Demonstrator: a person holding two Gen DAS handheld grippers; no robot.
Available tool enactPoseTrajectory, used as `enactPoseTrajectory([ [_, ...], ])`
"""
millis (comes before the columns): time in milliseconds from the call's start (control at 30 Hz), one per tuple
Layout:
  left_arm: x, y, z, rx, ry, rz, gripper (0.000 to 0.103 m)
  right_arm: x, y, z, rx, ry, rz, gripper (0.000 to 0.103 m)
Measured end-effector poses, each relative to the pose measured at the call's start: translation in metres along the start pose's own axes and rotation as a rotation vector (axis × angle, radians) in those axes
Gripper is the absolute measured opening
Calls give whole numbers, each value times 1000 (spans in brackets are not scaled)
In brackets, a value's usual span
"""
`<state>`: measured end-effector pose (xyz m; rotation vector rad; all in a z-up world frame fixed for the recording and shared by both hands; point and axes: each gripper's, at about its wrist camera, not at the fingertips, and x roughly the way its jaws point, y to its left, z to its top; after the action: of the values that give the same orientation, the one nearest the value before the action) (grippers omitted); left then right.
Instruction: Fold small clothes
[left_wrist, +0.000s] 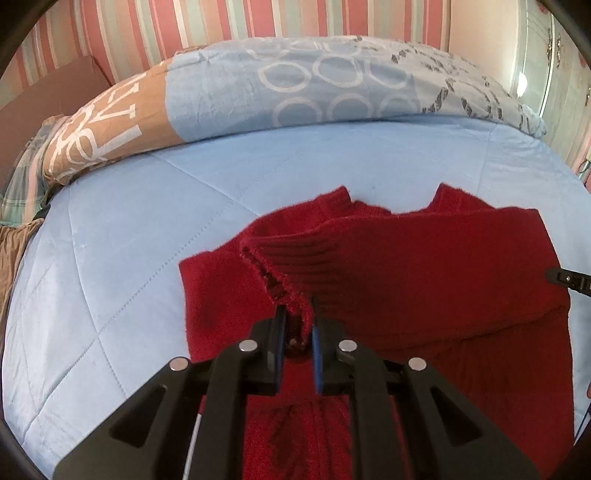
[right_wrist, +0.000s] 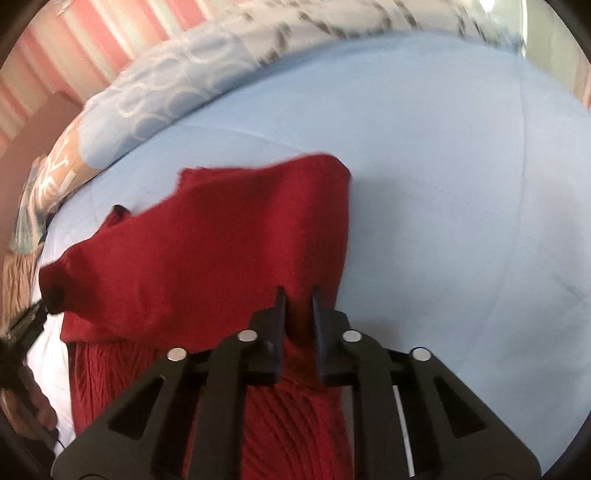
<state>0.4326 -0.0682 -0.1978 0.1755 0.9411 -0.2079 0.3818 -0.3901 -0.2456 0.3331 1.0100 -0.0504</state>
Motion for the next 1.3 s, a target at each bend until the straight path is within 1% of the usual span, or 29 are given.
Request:
enactPoseTrajectory([
  [100, -11, 7, 3, 1, -27, 14, 12, -15, 15, -1, -71, -47, -2, 12],
  [133, -13, 9, 4, 3, -29, 22, 12, -17, 20, -2, -91, -51, 0, 12],
  [233, -10, 25, 0, -8, -6, 46, 12, -5, 29, -2, -127, -2, 7, 14],
  [267, -6, 31, -2, -20, 10, 47, 12, 0, 30, -3, -128, 16, 8, 15],
  [300, -1, 39, -6, -35, 32, 48, 12, 7, 33, -3, -131, 34, 9, 19],
  [333, 3, 43, -9, -41, 47, 47, 12, 10, 34, -4, -134, 38, 7, 26],
  [433, 20, 52, -19, -48, 95, 38, 13, 12, 36, -8, -137, 40, -7, 35],
  [500, 30, 54, -25, -48, 120, 36, 14, 0, 31, -7, -119, 9, 10, 35],
  [600, 30, 56, -27, -55, 114, 43, 17, -12, 21, 6, -72, -48, 0, 35],
  [667, 30, 58, -27, -68, 114, 41, 18, -6, 20, 14, -71, -42, -2, 36],
  [733, 30, 59, -28, -67, 112, 51, 20, 6, 25, 27, -91, -48, -24, 36],
  [767, 30, 58, -29, -63, 113, 57, 20, 13, 26, 32, -94, -37, -23, 36],
  [833, 30, 58, -30, -61, 116, 63, 21, 30, 27, 41, -101, -18, -53, 35],
  [900, 31, 59, -31, -57, 118, 65, 23, 53, 22, 45, -90, 37, -79, 34],
  [933, 32, 59, -31, -54, 118, 66, 24, 60, 20, 46, -85, 49, -86, 34],
  [1033, 33, 61, -31, -46, 123, 73, 27, 70, 15, 49, -73, 56, -89, 33],
  [1100, 33, 62, -31, -42, 124, 76, 28, 66, 18, 51, -83, 55, -90, 34],
  [1200, 21, 62, -30, -24, 87, 100, 24, 40, 28, 47, -121, 9, -66, 35],
  [1267, 16, 63, -31, -33, 81, 95, 24, 25, 37, 40, -148, -14, -30, 35],
  [1300, 16, 65, -31, -44, 85, 86, 24, 20, 41, 38, -166, -17, -26, 36],
])
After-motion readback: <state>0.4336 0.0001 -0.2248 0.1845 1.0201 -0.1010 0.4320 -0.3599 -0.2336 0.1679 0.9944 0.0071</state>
